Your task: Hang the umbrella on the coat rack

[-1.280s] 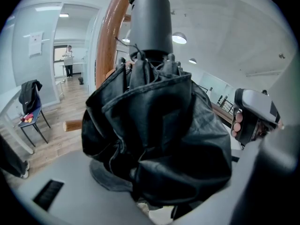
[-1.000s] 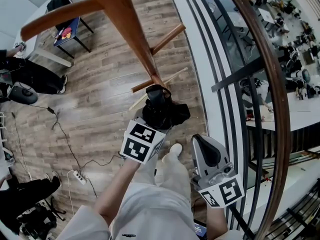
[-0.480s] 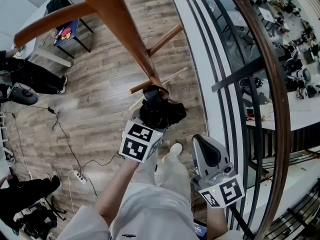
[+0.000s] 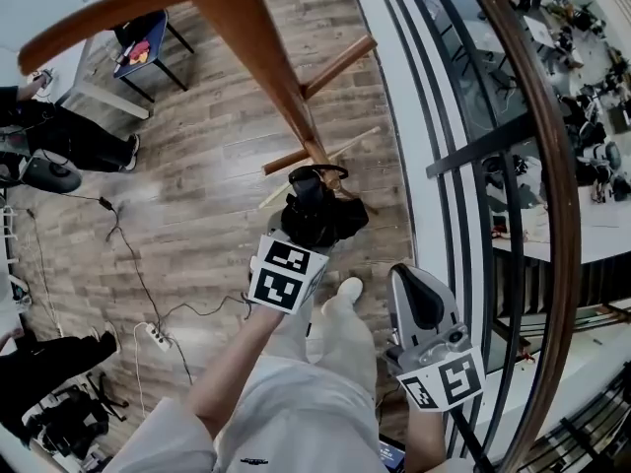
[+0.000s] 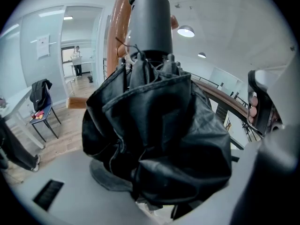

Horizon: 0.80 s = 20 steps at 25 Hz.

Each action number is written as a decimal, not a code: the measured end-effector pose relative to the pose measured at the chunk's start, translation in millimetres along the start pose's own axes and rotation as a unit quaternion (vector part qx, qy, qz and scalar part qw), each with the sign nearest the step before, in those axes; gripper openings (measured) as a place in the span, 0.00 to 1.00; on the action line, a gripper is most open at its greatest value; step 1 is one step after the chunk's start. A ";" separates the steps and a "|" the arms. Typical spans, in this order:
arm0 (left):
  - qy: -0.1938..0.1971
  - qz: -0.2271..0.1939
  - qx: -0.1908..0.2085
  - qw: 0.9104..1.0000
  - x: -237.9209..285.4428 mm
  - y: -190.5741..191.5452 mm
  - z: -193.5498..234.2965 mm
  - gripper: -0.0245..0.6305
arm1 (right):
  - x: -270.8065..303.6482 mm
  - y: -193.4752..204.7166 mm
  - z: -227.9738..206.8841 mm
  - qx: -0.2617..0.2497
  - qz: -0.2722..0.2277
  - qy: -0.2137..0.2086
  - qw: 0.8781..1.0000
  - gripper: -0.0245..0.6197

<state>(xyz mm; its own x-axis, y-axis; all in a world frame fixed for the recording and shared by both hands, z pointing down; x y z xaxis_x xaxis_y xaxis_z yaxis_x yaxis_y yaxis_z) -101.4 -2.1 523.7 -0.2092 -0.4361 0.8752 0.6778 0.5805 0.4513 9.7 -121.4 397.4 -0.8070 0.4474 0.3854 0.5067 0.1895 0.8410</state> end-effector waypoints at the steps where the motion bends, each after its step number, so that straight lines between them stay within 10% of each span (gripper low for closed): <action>1: 0.000 0.000 -0.004 1.000 2.3 2.1 1.6 0.41 | 1.1 1.3 -0.3 0.001 0.001 0.000 1.000 0.09; 20: 0.002 0.006 -0.023 1.000 36.1 35.5 14.0 0.41 | 24.2 32.7 2.5 0.009 0.014 0.003 1.000 0.09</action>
<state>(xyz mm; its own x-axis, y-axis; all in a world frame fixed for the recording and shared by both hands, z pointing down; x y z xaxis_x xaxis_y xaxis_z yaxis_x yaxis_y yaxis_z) -94.8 12.4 573.7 -0.1977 -0.4322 0.8798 0.7120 0.5536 0.4319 7.5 -102.2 433.3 -0.7941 0.4471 0.4117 0.5348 0.1921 0.8229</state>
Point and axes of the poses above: the fingertips, and each gripper's own axes: x forward along the fingers, z to its left, y out of its underside, the point moved 4 cm from there along -x, backward along the fingers, and after that the axes turned 14 degrees about z, right-handed, at the moved point
